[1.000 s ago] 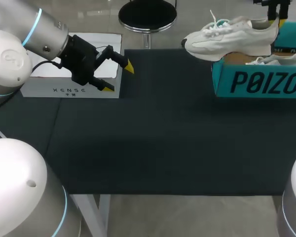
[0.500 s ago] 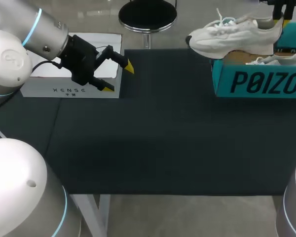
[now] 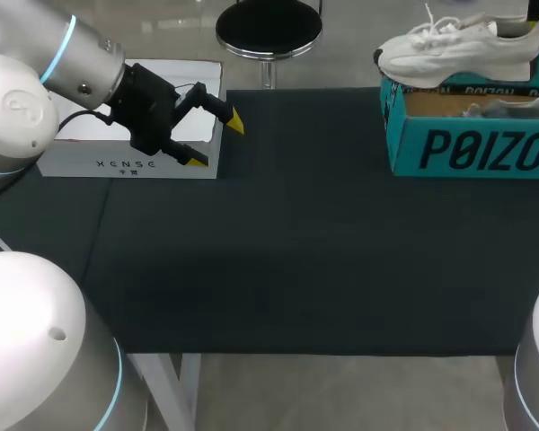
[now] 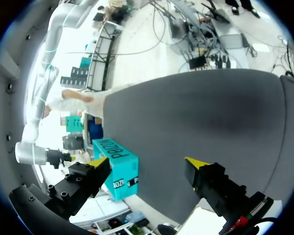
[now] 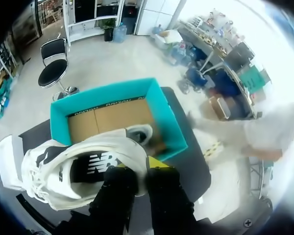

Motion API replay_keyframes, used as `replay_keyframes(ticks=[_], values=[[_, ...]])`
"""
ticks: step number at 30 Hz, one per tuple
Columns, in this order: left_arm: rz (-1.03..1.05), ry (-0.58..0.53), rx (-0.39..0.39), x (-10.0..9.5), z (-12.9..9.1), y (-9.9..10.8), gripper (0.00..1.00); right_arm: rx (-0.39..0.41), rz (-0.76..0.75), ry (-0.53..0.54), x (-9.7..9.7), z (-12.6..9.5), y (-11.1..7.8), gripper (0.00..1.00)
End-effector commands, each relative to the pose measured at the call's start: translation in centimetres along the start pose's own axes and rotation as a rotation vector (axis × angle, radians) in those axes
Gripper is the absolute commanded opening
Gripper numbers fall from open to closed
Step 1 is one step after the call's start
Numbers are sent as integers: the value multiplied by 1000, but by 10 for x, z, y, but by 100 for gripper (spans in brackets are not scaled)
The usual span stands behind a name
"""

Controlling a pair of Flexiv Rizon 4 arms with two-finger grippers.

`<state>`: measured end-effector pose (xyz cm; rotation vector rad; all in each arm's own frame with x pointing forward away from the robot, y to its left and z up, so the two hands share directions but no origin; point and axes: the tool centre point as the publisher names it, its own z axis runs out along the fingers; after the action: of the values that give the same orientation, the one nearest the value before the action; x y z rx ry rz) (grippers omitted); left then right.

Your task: Take the shoe out of the shoebox, open the shoe tongue, remove and reinsert the insole, then place the shoe into the shoebox

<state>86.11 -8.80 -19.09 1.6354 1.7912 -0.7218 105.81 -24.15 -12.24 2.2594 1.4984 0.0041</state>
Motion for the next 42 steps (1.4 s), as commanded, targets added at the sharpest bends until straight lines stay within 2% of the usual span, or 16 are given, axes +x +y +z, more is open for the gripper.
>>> replay_keyframes(ticks=[1, 7, 12, 28, 34, 42], values=[[1, 2, -1, 0, 0, 0, 100, 16, 18, -26, -4, 17, 15, 0], [1, 2, -1, 0, 0, 0, 100, 1, 80, -65, -22, 46, 30, 0], [1, 2, -1, 0, 0, 0, 100, -20, 111, -79, -29, 65, 44, 0], [1, 2, -1, 0, 0, 0, 100, -26, 134, -117, -25, 120, 84, 0], [1, 2, -1, 0, 0, 0, 100, -32, 136, -113, -22, 135, 92, 0], [1, 2, -1, 0, 0, 0, 100, -26, 146, -90, -31, 156, 98, 0]])
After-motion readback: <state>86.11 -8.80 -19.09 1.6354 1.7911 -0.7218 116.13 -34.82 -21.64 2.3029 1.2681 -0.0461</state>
